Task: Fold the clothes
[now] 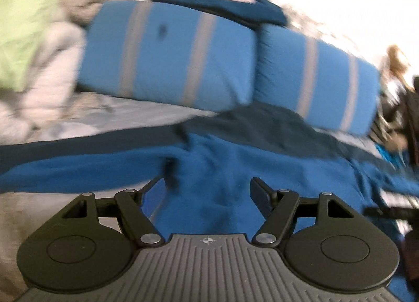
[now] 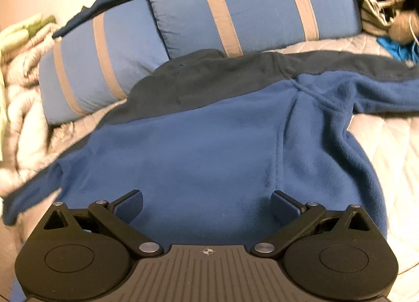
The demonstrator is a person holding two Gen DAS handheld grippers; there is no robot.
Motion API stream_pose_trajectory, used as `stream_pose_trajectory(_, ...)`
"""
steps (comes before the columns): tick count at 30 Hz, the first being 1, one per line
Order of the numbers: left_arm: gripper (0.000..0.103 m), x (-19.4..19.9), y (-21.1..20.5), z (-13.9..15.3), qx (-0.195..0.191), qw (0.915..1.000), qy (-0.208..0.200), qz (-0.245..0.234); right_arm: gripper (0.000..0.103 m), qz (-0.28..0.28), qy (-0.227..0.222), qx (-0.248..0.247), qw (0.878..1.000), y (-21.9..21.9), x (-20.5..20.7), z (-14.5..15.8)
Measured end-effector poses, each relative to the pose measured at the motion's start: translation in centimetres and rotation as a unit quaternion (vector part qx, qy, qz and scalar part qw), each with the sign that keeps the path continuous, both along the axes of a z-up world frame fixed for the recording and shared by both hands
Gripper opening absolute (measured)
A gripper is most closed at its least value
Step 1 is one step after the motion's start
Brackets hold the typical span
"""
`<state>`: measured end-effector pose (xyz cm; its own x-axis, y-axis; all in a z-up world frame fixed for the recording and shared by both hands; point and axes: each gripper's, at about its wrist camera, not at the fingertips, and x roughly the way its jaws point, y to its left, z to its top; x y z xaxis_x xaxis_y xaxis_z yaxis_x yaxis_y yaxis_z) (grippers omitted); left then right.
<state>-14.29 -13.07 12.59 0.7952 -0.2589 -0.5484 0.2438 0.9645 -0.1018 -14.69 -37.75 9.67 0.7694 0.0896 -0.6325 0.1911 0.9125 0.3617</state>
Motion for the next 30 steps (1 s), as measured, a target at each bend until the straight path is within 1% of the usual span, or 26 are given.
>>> stream_pose_trajectory(2, 0.071, -0.3, -2.0, -1.2, 0.005, 0.9997, 0.009, -0.022, 0.103, -0.004, 0.001, -0.008, 1.0, 0.0, -0.1, 0.0)
stream_pose_trajectory(4, 0.071, -0.6, -3.8, -2.6, 0.014, 0.999, 0.018, -0.039, 0.103, -0.007, -0.001, -0.004, 1.0, -0.2, -0.3, 0.0)
stream_pose_trajectory(6, 0.071, -0.7, -5.2, -4.2, 0.032, 0.9977, 0.03, -0.052, 0.103, -0.013, -0.002, 0.002, 1.0, -0.5, -0.4, -0.1)
stream_pose_trajectory(8, 0.071, -0.6, -6.1, -5.3, 0.06, 0.9946, 0.051, -0.067, 0.103, -0.016, -0.002, 0.006, 1.0, -0.7, -0.4, -0.1)
stream_pose_trajectory(16, 0.071, -0.7, -3.6, -5.1, 0.004, 0.996, 0.06, -0.066, 0.103, -0.015, -0.007, 0.017, 1.0, -1.1, -0.5, -0.1)
stream_pose_trajectory(20, 0.071, -1.0, -1.7, -4.5, -0.034, 0.9942, 0.063, -0.08, 0.103, -0.022, -0.02, 0.027, 0.999, -1.4, -1.0, 0.0)
stream_pose_trajectory(22, 0.071, -1.2, -0.6, -4.2, -0.034, 0.9945, 0.061, -0.078, 0.103, -0.028, -0.031, 0.032, 0.999, -1.7, -1.5, 0.2)
stream_pose_trajectory(24, 0.071, -1.3, 1.0, -3.9, -0.03, 0.9956, 0.06, -0.066, 0.103, -0.03, -0.038, 0.031, 0.998, -2.0, -2.1, 0.6)
stream_pose_trajectory(26, 0.072, -1.3, 2.6, -3.6, -0.026, 0.9965, 0.06, -0.052, 0.103, -0.022, -0.039, 0.018, 0.999, -2.4, -2.7, 1.2)
stream_pose_trajectory(30, 0.073, 0.0, 6.2, -3.9, -0.036, 0.9956, 0.078, -0.037, 0.103, -0.023, -0.061, -0.041, 0.997, -4.4, -4.8, 2.6)
